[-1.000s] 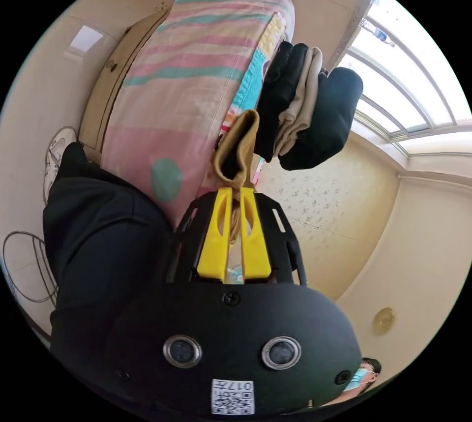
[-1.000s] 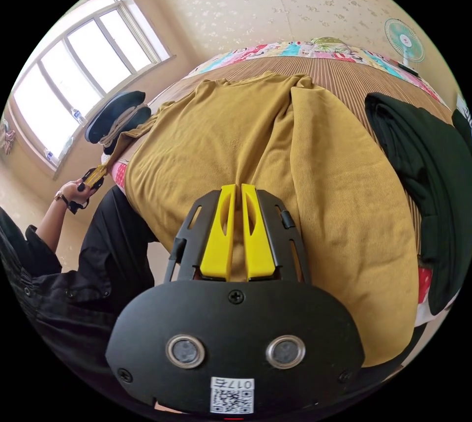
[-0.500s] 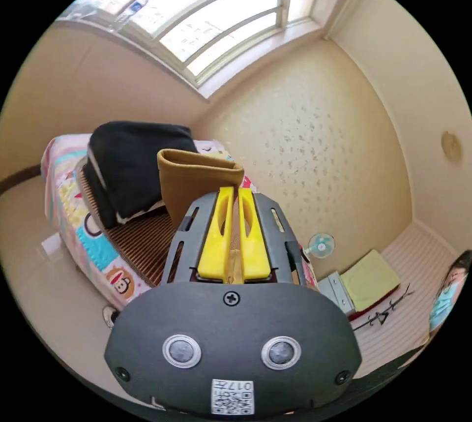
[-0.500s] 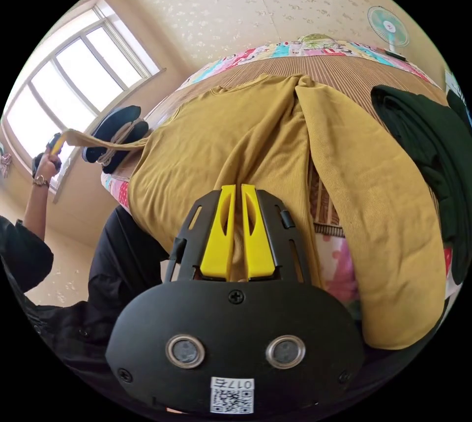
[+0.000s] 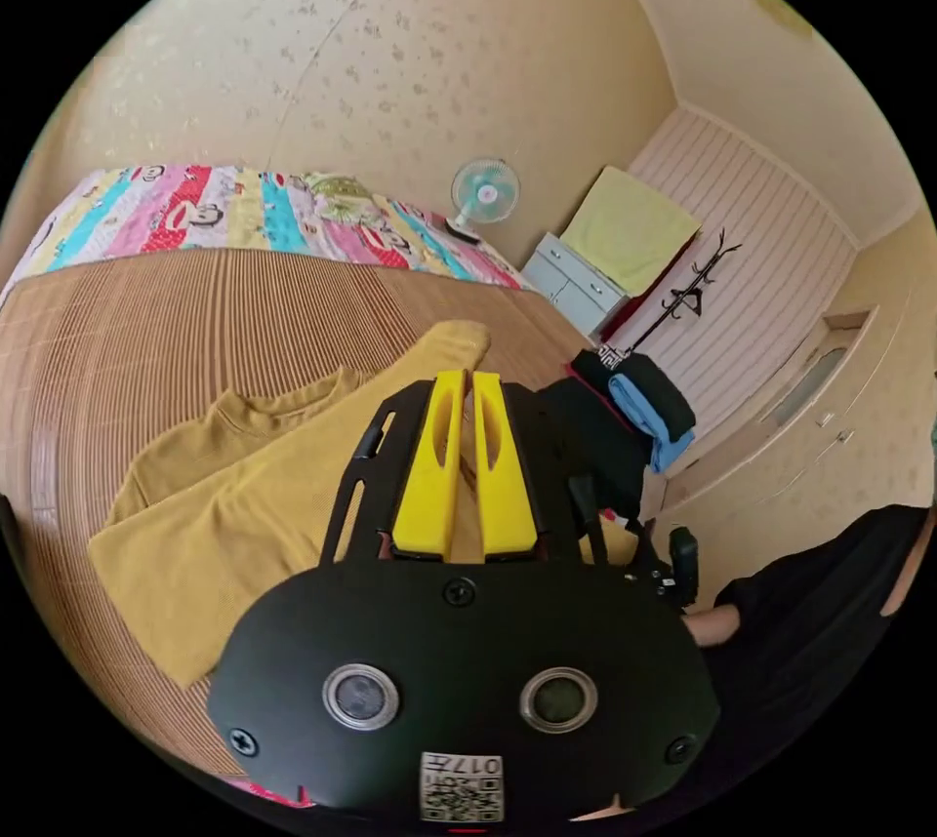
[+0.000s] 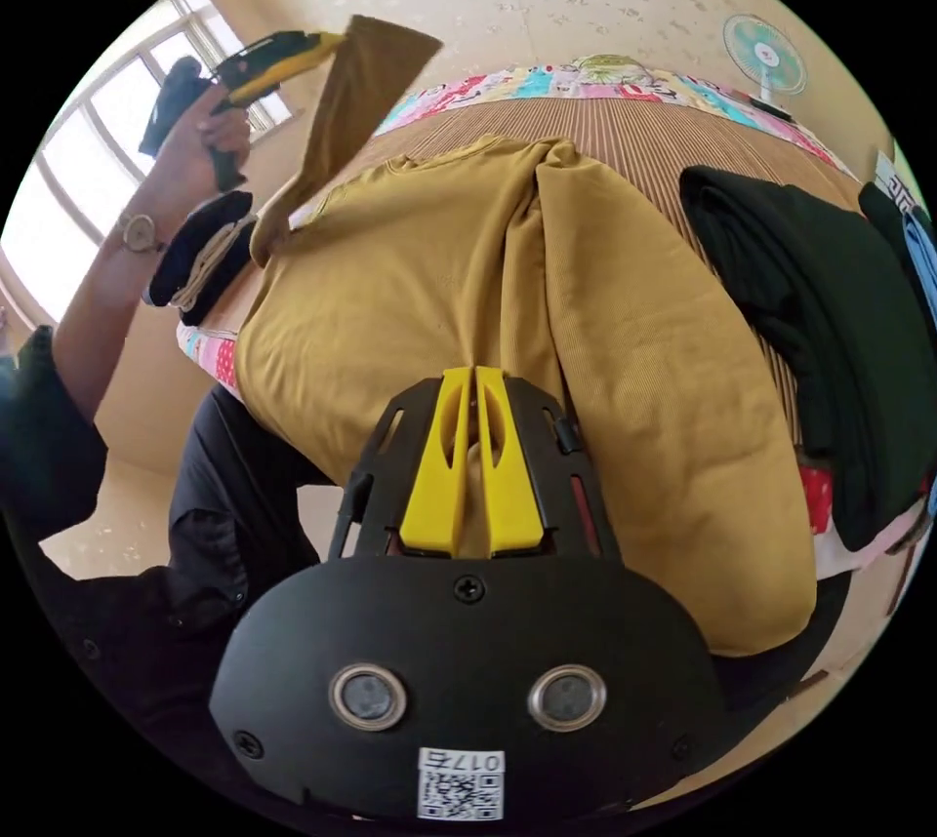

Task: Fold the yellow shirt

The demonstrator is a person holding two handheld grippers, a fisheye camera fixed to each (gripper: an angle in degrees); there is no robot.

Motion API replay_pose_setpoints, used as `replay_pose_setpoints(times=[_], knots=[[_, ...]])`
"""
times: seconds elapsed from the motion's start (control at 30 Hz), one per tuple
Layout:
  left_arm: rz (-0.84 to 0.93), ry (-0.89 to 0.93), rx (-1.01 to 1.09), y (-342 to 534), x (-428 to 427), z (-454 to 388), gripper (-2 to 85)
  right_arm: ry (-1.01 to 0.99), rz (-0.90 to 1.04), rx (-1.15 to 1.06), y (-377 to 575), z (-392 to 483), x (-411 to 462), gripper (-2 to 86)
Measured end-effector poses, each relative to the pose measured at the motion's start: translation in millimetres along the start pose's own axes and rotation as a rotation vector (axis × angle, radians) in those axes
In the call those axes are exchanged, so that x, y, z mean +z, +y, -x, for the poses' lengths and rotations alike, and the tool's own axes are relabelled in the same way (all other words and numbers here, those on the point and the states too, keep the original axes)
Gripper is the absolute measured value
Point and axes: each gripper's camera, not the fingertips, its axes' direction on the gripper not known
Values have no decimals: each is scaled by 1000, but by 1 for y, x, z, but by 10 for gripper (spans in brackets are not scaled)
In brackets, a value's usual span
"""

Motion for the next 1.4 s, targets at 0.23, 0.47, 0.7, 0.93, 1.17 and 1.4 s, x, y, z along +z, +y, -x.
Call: replay_pose_setpoints(times=[0.23, 0.47, 0.7, 0.93, 1.17, 1.4], knots=[[238, 11, -64, 110, 177, -14, 7, -164, 39, 104, -9, -30, -52, 11], [296, 158, -42, 185, 190, -20, 94, -283, 101, 266, -8, -59, -84, 41], [219, -55, -21, 160, 160, 36, 87, -317, 106, 346, -12, -44, -107, 62], [363, -148, 182, 131, 222, 72, 107, -342, 100, 370, -31, -12, -110, 57], [505, -276, 269, 162, 265, 69, 65, -332, 90, 393, -43, 11, -115, 51], [176, -367, 256, 147, 169, 57, 9, -176, 38, 389, -38, 23, -147, 65]])
